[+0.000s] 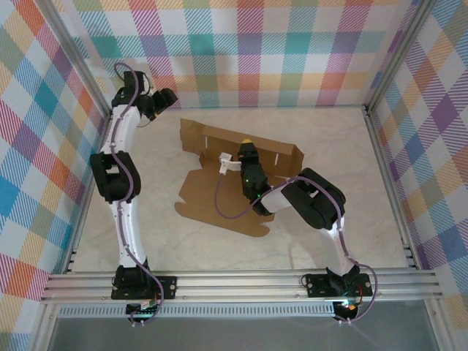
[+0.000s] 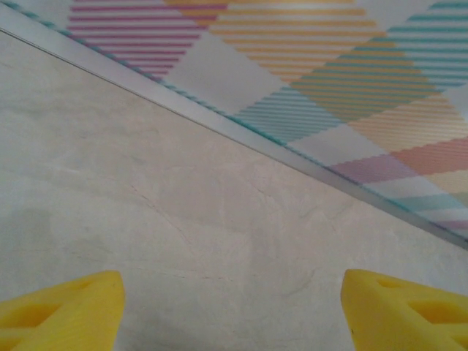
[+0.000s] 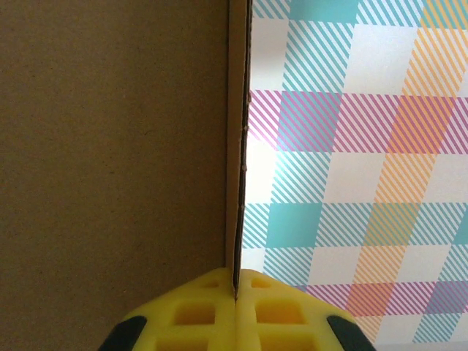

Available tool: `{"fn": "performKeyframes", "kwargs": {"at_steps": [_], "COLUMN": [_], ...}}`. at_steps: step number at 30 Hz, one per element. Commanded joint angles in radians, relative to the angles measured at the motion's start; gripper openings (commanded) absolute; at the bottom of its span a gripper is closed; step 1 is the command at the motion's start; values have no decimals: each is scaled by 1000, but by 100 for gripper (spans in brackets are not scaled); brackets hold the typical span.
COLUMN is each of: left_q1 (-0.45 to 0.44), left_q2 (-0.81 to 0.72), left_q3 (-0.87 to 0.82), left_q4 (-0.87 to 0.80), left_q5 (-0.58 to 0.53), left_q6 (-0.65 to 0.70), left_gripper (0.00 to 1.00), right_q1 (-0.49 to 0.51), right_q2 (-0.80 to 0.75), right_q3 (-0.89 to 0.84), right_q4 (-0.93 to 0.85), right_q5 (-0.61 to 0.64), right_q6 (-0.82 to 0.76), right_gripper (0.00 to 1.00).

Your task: Fold the paper box

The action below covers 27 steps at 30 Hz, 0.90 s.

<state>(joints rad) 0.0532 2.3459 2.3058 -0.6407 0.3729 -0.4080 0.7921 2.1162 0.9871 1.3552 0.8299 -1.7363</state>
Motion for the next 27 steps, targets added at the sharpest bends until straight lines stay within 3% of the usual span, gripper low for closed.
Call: {"fn": "performKeyframes", "kwargs": {"at_steps": [1,6,8,12,27], "left_q1": [-6,-6,-13,-35,-72], "left_q2": [96,180,185,142,-84], "left_q3": [126,201,201,123,-301], "left_q4": [-121,-163,-206,-294,-137], "left_q5": [99,217,272,308,465], "left_q6": [22,24,85,270,377], "left_gripper": [74,56,49,49,48], "right_q1": [16,18,18,18,18], "right_q2": [-16,-19,-20,-22,-12], "right_q3": [-17,-20,-16,-10,12], "right_q4": [51,51,51,51,51], "right_q5": [23,28,28,26,23], "right_q6": [7,10,9,7,-6], "right_gripper": [0,0,0,0,0]}}
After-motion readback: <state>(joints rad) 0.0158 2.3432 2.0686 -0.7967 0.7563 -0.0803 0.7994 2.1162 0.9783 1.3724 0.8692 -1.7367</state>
